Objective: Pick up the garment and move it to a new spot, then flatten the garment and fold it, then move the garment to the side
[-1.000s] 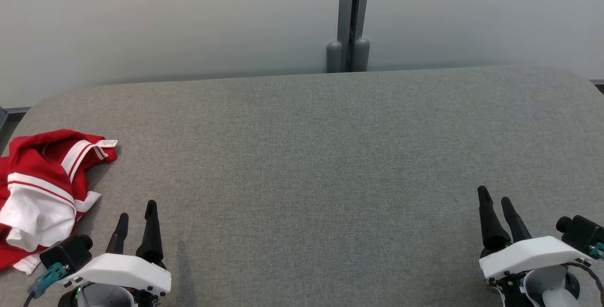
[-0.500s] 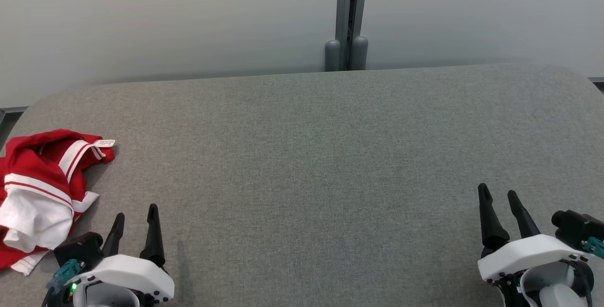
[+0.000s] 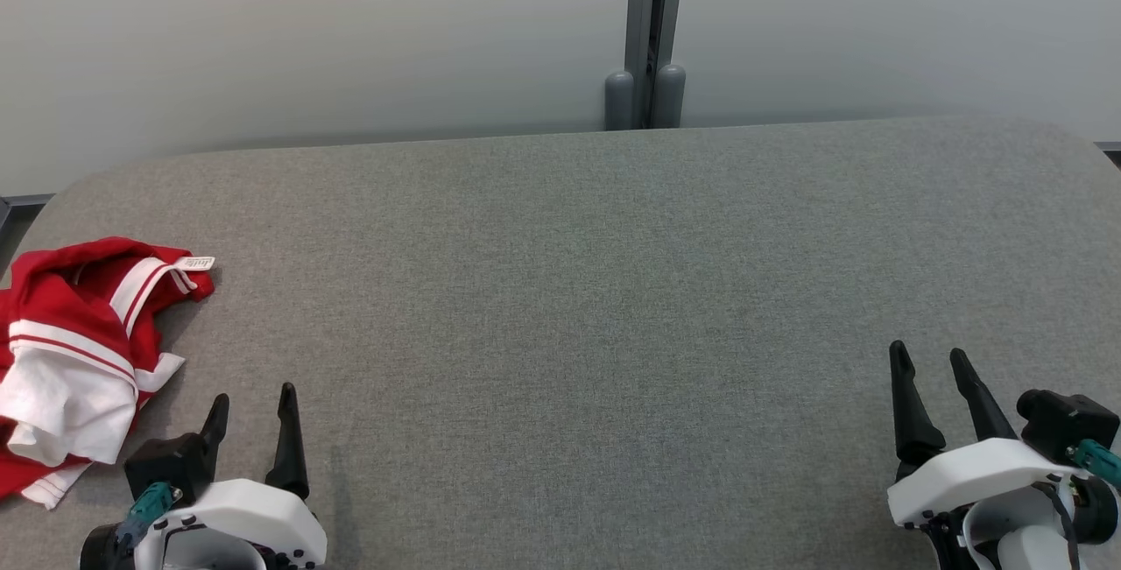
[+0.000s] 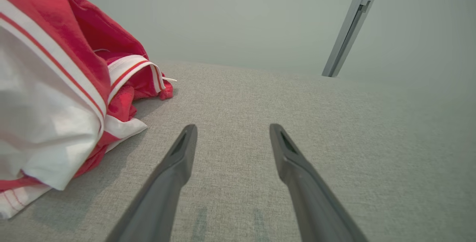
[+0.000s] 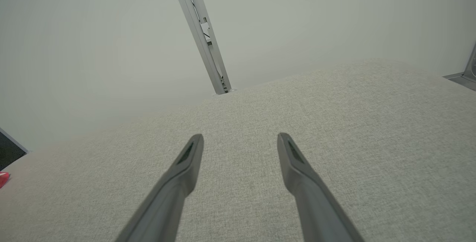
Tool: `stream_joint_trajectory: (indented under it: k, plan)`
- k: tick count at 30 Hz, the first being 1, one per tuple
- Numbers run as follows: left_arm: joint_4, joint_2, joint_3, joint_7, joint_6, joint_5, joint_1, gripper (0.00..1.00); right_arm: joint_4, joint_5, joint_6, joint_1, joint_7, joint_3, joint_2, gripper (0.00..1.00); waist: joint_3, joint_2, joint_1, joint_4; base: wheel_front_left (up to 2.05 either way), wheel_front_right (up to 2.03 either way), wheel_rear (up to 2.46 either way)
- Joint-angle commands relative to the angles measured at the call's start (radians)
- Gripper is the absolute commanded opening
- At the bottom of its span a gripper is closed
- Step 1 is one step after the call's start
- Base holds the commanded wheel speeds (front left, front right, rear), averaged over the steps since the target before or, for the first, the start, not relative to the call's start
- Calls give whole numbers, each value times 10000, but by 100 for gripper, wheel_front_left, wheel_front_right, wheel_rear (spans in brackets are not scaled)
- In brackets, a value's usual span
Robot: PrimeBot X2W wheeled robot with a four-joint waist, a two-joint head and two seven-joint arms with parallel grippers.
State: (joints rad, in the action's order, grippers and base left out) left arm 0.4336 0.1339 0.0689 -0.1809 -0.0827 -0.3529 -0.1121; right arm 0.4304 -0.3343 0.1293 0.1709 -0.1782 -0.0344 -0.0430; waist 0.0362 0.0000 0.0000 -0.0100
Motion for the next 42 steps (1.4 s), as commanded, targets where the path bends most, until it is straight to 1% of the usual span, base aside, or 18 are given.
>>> stream_joint_trajectory:
  k: [1, 19, 26, 33, 40, 42]
  plan:
    - [8, 95, 33, -101, -96, 323, -272, 100, 7, 231, 17, 173, -131, -40, -87, 100, 9, 0, 0, -1, 0, 0, 0]
    - [255, 95, 65, -467, -325, 1667, -294, 100, 267, 1614, 19, 276, -511, -92, -101, 100, 95, 0, 0, 5, 0, 0, 0]
    - [363, 39, 73, -603, -374, 2210, -364, 100, 207, 2236, 20, 323, -641, -210, -104, 100, 184, 0, 0, 221, 0, 0, 0]
    - [457, 11, -10, -731, -457, 2705, -465, 100, 232, 2730, 20, 392, -761, -5, -107, 100, 364, 0, 0, 889, 0, 0, 0]
    - [581, -3, -247, -847, -572, 3130, -323, 100, 400, 3228, 16, 408, -898, 364, -109, 100, 483, 0, 0, 2049, 0, 0, 0]
    - [600, 1, -340, -846, -575, 3117, -262, 100, 434, 3184, 14, 412, -884, 463, -116, 100, 500, 0, 0, 2415, 0, 0, 0]
